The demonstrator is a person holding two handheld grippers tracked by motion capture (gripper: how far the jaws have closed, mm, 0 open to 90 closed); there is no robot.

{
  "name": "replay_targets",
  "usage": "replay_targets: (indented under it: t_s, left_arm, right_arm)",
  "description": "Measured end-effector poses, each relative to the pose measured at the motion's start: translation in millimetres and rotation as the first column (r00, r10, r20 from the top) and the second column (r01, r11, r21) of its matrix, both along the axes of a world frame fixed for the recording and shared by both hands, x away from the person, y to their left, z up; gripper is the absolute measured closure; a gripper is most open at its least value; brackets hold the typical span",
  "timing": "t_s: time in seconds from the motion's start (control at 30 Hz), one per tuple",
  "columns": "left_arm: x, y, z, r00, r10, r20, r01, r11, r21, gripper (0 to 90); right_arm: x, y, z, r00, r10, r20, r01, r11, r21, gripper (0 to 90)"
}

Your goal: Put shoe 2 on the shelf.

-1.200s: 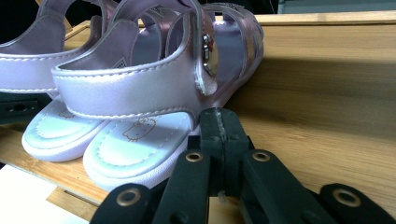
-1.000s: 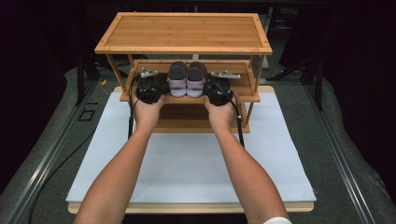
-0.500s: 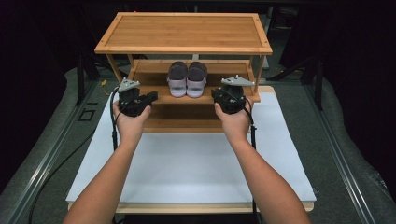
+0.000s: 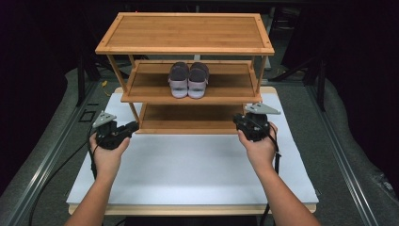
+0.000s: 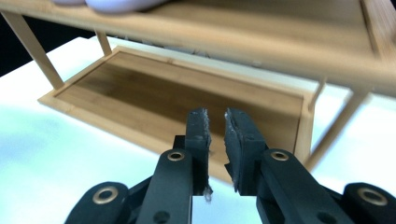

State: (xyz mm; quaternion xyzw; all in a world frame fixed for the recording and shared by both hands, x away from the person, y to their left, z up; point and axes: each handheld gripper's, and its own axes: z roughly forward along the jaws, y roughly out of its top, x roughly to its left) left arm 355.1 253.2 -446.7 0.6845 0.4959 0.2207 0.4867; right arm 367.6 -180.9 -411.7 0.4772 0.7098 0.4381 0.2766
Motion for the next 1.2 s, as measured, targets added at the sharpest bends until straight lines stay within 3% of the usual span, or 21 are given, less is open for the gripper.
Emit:
replay_targets:
  t_s: [0.2,0.3,0.33,0.43,0.63,0.67,0.77,0.87,1.2]
  left_arm:
    - [-25.2,10.2,-22.0,0.9995,0.0,-0.033,-0.001,0.9999,-0.013,75.7]
    - [-30.3,10.2,-28.9,0.9989,-0.007,-0.046,0.006,0.9999,-0.01,73.1]
    - [-34.9,7.8,-36.7,0.9974,-0.022,-0.069,0.022,0.9997,0.004,71.7]
    - [-38.4,4.0,-45.1,0.9959,-0.042,-0.08,0.045,0.9983,0.036,68.0]
    - [-38.0,-1.2,-56.3,0.9951,-0.063,-0.076,0.067,0.9961,0.058,60.0]
    - [-37.5,-2.1,-59.1,0.9939,-0.074,-0.081,0.08,0.9948,0.063,58.6]
    - [-37.6,-4.3,-66.8,0.9915,-0.086,-0.097,0.094,0.9922,0.082,57.3]
    - [-36.4,-7.9,-76.3,0.9865,-0.11,-0.121,0.123,0.9867,0.106,54.6]
    - [-34.7,-15.1,-89.1,0.9815,-0.125,-0.145,0.143,0.9823,0.121,49.7]
  right_arm:
    - [-29.3,-22.4,-29.1,0.9994,-0.013,-0.033,0.015,0.999,0.043,78.4]
    - [-35.2,-26.9,-38.1,0.9987,-0.003,-0.051,0.006,0.9984,0.056,77.4]
    - [-41.3,-31.1,-45.3,0.9979,-0.005,-0.064,0.009,0.9981,0.062,76.2]
    - [-48.3,-36.2,-55.1,0.9975,-0.012,-0.07,0.017,0.9974,0.07,74.2]
    - [-52.5,-38.2,-75.7,0.9958,0.003,-0.092,0.005,0.9965,0.083,69.3]
    - [-53.9,-36.6,-84.2,0.9971,0.02,-0.074,-0.015,0.9979,0.063,66.7]
    - [-54.2,-35.1,-91.5,0.9962,0.029,-0.082,-0.025,0.9986,0.047,64.4]
    - [-53.4,-31.7,-103.9,0.9908,0.046,-0.128,-0.042,0.9986,0.033,60.0]
    - [-48.5,-26.7,-116.3,0.9793,0.063,-0.192,-0.059,0.9979,0.025,52.7]
